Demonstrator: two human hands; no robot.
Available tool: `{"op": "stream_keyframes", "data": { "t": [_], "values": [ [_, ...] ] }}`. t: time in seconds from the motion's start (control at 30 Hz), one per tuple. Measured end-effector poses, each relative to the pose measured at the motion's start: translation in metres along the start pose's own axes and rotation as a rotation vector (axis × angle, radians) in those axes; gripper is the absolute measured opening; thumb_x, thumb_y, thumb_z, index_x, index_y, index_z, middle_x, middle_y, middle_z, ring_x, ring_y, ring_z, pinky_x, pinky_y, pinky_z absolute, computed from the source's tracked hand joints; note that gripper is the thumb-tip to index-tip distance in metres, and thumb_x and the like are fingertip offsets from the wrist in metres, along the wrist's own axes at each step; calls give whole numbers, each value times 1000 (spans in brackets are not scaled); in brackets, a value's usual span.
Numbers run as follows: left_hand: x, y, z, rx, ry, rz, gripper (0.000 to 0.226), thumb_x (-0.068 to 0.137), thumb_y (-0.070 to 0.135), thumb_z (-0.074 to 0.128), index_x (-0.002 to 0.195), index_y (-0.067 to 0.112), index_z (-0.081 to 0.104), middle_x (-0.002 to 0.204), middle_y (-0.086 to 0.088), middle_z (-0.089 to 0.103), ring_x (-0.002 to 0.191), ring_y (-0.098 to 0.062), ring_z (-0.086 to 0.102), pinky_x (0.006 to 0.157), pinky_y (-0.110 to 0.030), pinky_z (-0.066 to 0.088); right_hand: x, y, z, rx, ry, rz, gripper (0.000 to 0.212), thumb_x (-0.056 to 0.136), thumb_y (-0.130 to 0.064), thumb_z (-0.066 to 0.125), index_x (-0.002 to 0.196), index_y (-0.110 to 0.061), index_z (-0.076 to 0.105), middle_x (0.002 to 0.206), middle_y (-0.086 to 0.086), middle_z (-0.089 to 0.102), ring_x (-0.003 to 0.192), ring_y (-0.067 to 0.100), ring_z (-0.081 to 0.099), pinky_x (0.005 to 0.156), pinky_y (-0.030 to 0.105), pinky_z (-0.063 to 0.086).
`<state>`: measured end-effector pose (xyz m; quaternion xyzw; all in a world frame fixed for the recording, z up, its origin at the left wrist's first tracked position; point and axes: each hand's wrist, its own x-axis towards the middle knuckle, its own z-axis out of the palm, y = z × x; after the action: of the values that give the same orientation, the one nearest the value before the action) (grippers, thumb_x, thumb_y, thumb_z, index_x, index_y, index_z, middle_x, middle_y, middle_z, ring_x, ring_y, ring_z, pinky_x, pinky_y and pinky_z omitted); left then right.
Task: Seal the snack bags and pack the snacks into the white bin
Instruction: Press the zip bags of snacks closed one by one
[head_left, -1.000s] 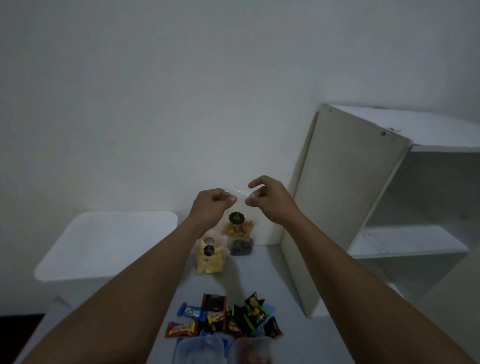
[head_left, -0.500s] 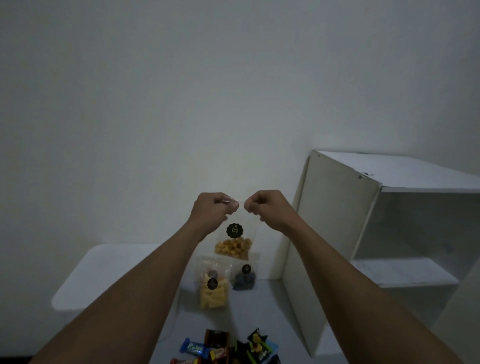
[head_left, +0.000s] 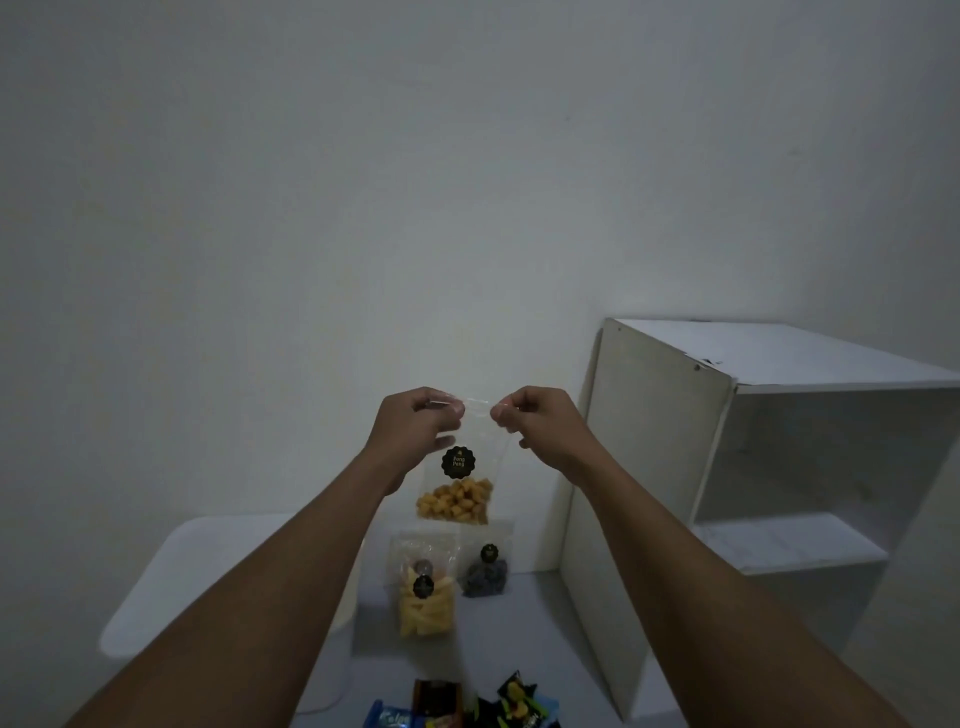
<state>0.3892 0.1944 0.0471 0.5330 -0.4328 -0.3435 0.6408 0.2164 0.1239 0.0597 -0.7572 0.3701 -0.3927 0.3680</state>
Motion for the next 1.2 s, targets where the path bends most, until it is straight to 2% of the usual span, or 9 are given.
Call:
{"op": "stream_keyframes", "data": {
  "t": [0.17,0.3,0.4,0.5,0.73,0.83,0.9,1.0,1.2],
  "values": [
    [-2,5,-4,8,-72,-37,15,87,12,73,98,3,72,94,-11,71,91,-22,70,79,-33,59,0,-5,-1,26,-11,18,8,92,-14,66,88,-10,72,81,-6,69,76,6,61,65,17,43],
    [2,11,-4,31,-43,-12,10,86,12,74,92,6,72,92,-11,72,87,-21,70,77,-32,58,5,-8,-5,33,-20,-30,10,92,-14,66,91,-7,73,83,-1,71,73,5,60,62,14,47],
    [9,18,-2,40,2,14,6,85,11,74,87,5,72,92,-11,72,89,-22,70,79,-33,58,9,-8,-10,112,-12,-37,14,90,-19,69,93,-5,72,92,6,74,77,9,63,65,21,51],
    [15,24,1,65,40,46,8,84,10,75,84,3,72,90,-10,71,86,-21,69,76,-31,58,16,-3,-16,146,-44,-21,12,91,-17,66,91,-7,72,93,3,74,83,12,64,68,25,51],
    [26,27,17,70,60,60,6,85,12,74,87,6,74,94,-14,73,90,-23,71,77,-32,59,32,-3,-32,109,-35,-71,14,90,-4,61,82,-10,71,86,-1,72,80,10,62,69,22,48],
    [30,27,23,38,76,54,7,85,12,75,86,6,74,93,-13,73,90,-24,71,80,-35,60,39,-1,-39,103,-71,-88,13,90,-8,61,81,-14,69,91,4,73,84,14,63,72,28,50],
    [32,27,26,33,79,61,7,84,12,75,86,5,75,92,-13,74,90,-24,72,80,-35,60,43,-1,-39,98,-105,-84,7,91,-14,64,88,-12,69,96,9,73,85,14,64,72,31,52],
    [31,25,32,31,60,57,10,84,12,76,88,3,75,93,-13,75,91,-25,72,81,-35,60,47,-3,-37,50,-126,-105,15,91,-22,67,94,-8,72,96,13,72,81,14,63,71,30,52],
    [27,23,30,-7,31,31,15,86,13,74,95,1,75,94,-17,75,90,-26,74,81,-36,60,49,-3,-37,3,-99,-139,11,90,-17,65,87,-8,71,84,3,70,74,9,61,72,26,50]
  ]
}}
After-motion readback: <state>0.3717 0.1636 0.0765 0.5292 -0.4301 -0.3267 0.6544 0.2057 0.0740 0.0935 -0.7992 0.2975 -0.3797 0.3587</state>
